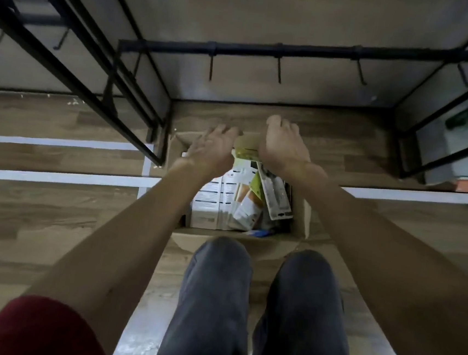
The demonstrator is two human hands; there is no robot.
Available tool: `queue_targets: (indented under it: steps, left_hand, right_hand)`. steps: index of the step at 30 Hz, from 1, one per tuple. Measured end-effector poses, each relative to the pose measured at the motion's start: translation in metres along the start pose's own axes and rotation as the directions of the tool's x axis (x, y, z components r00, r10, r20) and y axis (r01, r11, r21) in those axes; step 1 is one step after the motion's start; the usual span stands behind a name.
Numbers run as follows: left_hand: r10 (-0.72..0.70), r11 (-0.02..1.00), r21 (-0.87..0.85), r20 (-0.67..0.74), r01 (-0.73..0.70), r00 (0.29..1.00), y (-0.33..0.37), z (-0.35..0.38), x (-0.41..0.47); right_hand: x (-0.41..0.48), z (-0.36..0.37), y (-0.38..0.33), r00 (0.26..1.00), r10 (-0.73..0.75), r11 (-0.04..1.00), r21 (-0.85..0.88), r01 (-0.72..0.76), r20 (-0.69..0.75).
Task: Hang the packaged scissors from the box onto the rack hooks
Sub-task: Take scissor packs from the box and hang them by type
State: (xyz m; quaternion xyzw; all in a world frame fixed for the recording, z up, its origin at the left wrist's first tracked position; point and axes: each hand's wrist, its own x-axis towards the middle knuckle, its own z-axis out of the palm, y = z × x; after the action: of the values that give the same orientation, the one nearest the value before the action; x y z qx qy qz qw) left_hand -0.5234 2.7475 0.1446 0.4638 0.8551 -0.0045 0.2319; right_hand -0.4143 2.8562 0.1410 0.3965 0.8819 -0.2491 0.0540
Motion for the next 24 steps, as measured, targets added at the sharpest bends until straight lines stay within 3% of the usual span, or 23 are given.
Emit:
queue_targets:
  steps: [5, 9, 12, 14, 17, 21, 24]
  left_hand:
    - [0.004, 0.997, -0.075, 0.026, -0.002, 1.0, -0.033, 0.111, 0.053]
    - [-0.114, 0.983, -0.142, 0.047, 0.119, 0.992, -0.067, 0.201, 0.088]
    - [-0.216, 0.962, -0.158, 0.068, 0.225, 0.974, -0.095, 0.258, 0.097]
    - [-0.255, 0.951, -0.158, 0.079, 0.264, 0.964, -0.104, 0.268, 0.094]
    - [-0.336, 0.927, -0.162, 0.046, 0.339, 0.941, -0.1, 0.251, 0.093]
    - [-0.552, 0.813, -0.12, 0.153, 0.57, 0.82, -0.101, 0.251, 0.095]
    - [-0.56, 0.815, -0.093, 0.132, 0.573, 0.818, -0.101, 0.275, 0.101]
  right_hand:
    - [0.038, 0.106, 0.043, 0.999, 0.005, 0.997, -0.072, -0.002, 0.042]
    - [0.074, 0.188, 0.072, 0.982, 0.092, 0.986, -0.154, -0.067, 0.166]
    - [0.084, 0.231, 0.09, 0.978, 0.111, 0.978, -0.192, -0.077, 0.176]
    - [0.082, 0.228, 0.094, 0.982, 0.113, 0.981, -0.175, -0.086, 0.154]
    - [0.081, 0.216, 0.097, 0.971, 0.211, 0.977, -0.011, -0.211, 0.115]
    - [0.08, 0.226, 0.116, 0.896, 0.345, 0.937, -0.054, -0.345, 0.28]
    - [0.087, 0.221, 0.138, 0.823, 0.361, 0.931, -0.121, -0.344, 0.438]
